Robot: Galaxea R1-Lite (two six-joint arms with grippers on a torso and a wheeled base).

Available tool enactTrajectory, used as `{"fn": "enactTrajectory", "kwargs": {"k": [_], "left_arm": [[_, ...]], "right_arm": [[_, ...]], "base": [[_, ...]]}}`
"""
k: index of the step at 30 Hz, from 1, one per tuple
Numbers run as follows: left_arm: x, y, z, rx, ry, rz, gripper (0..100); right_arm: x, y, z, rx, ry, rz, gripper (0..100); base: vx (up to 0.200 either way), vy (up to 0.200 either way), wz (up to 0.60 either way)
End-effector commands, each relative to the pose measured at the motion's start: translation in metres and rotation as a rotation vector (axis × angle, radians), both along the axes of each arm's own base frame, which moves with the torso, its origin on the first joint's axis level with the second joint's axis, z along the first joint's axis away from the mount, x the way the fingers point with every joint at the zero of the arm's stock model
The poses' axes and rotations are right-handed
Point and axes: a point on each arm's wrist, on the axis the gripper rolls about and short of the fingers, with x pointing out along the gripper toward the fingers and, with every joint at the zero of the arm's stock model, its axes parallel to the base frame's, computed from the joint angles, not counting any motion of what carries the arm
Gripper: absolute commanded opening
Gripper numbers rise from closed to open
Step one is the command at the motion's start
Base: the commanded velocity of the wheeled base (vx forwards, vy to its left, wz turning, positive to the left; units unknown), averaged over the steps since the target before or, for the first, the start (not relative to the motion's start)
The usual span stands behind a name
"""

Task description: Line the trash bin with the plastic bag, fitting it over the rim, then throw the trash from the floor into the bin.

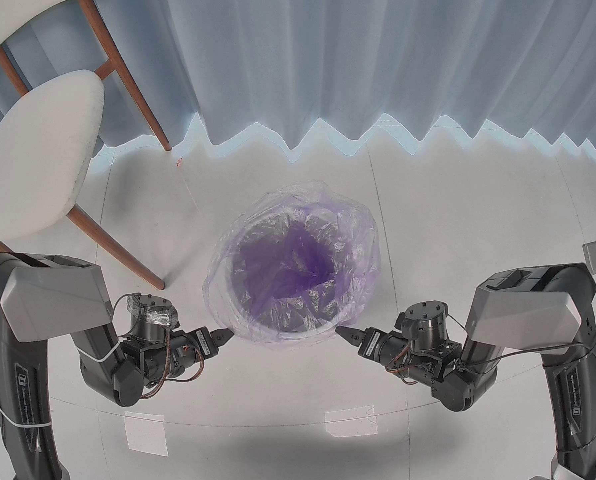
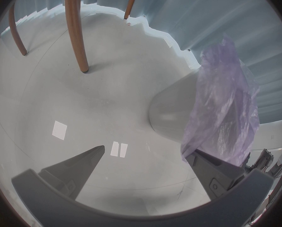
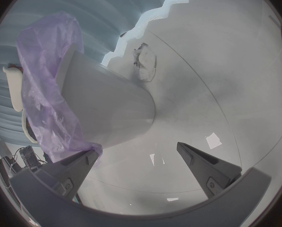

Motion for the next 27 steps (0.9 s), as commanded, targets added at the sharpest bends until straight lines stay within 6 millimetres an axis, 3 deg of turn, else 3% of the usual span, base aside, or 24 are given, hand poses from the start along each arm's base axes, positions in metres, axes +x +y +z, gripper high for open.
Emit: {"fn": "enactTrajectory", "kwargs": {"k": [1,11,21,26,27], "left_arm": [[0.008,0.004,-0.008,0.002,0.004,0.020,100],[0.016,0.009,-0.026,0.011,0.025,0.045,100],[0.011,0.010,-0.027,0.001,-0.006,0.041,100],[-0.003,0.012,-0.023,-0.007,-0.042,0.026,100],[-0.016,0.013,-0.017,-0.014,-0.120,0.007,100]], "right_arm": [[0.008,-0.004,-0.009,-0.003,0.007,-0.020,100],[0.018,0.000,-0.009,-0.031,0.027,-0.057,100],[0.018,-0.001,-0.010,-0.041,0.028,-0.086,100],[0.013,-0.002,-0.009,-0.031,0.017,-0.075,100],[0.007,-0.003,-0.007,0.003,-0.002,-0.050,100]], "base": [[0.000,0.000,0.00],[0.000,0.000,0.00],[0.000,0.000,0.00],[0.000,0.000,0.00],[0.000,0.000,0.00]]}}
